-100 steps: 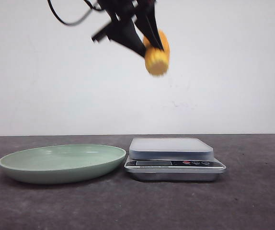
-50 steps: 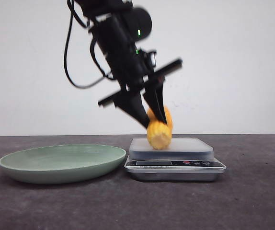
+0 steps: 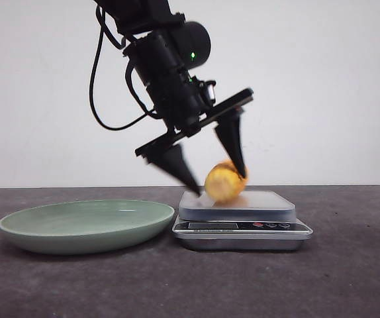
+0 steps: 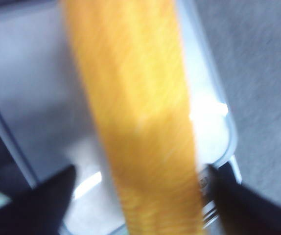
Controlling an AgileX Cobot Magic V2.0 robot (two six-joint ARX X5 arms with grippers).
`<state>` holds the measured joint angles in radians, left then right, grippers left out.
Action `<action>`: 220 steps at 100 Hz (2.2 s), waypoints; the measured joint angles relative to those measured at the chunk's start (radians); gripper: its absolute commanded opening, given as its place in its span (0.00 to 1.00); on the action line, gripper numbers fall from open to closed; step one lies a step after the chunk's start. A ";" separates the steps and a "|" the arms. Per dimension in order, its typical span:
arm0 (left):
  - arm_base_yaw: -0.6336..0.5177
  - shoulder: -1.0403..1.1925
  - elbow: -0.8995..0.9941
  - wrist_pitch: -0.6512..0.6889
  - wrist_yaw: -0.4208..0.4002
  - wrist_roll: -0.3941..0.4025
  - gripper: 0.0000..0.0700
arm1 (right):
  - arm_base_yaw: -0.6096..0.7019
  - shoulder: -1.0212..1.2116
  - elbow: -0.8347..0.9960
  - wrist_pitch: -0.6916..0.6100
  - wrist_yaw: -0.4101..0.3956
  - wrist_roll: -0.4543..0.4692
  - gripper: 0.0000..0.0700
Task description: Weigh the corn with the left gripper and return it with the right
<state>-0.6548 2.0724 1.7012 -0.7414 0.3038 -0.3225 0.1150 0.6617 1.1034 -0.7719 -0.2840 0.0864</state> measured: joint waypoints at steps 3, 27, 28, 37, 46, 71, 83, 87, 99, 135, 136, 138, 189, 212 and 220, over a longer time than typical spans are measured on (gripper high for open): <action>0.000 -0.001 0.003 0.002 0.008 -0.003 1.00 | 0.000 0.000 0.000 0.000 0.000 0.000 1.00; 0.023 -0.001 0.035 -0.082 -0.005 -0.004 1.00 | 0.000 0.000 0.000 0.000 0.000 0.000 1.00; 0.024 0.000 0.039 -0.089 -0.008 -0.004 1.00 | 0.000 0.000 0.000 0.000 0.000 0.000 1.00; 0.037 0.003 0.091 -0.155 -0.016 -0.006 1.00 | 0.000 0.000 0.000 0.000 0.000 0.000 1.00; 0.050 0.005 0.167 -0.225 -0.020 -0.006 1.00 | 0.000 0.000 0.000 -0.002 0.000 0.000 1.00; 0.082 0.005 0.475 -0.452 -0.029 0.022 1.00 | 0.000 0.029 0.000 -0.062 0.000 -0.003 1.00; 0.085 0.005 0.650 -0.574 -0.030 0.037 1.00 | 0.000 0.054 -0.001 -0.084 0.000 -0.009 1.00; 0.085 0.005 0.711 -0.616 -0.034 0.047 1.00 | 0.000 0.061 -0.001 -0.084 0.000 -0.011 1.00; 0.085 0.006 0.902 -0.684 -0.074 0.077 1.00 | 0.000 0.073 -0.001 -0.084 0.000 -0.012 1.00; 0.081 -0.176 1.136 -0.682 -0.073 0.089 1.00 | 0.010 0.078 -0.001 -0.094 0.001 -0.035 1.00; 0.081 -0.186 1.136 -0.682 -0.074 0.089 1.00 | 0.011 0.078 -0.001 -0.096 0.001 -0.035 1.00; 0.081 -0.204 1.137 -0.682 -0.074 0.090 1.00 | 0.012 0.078 -0.001 -0.098 0.001 -0.037 1.00; 0.080 -0.614 1.131 -0.681 -0.144 0.121 1.00 | 0.037 0.078 -0.001 -0.103 0.001 -0.057 1.00; 0.080 -0.814 0.971 -0.682 -0.377 0.175 0.79 | 0.037 0.077 -0.001 -0.103 -0.003 -0.055 1.00; 0.080 -0.898 0.869 -0.682 -0.442 0.183 0.79 | 0.037 0.077 -0.001 -0.103 -0.005 -0.052 1.00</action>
<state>-0.5743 1.1740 2.5698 -1.4231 -0.1383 -0.1398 0.1520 0.7391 1.1027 -0.8749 -0.2893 0.0345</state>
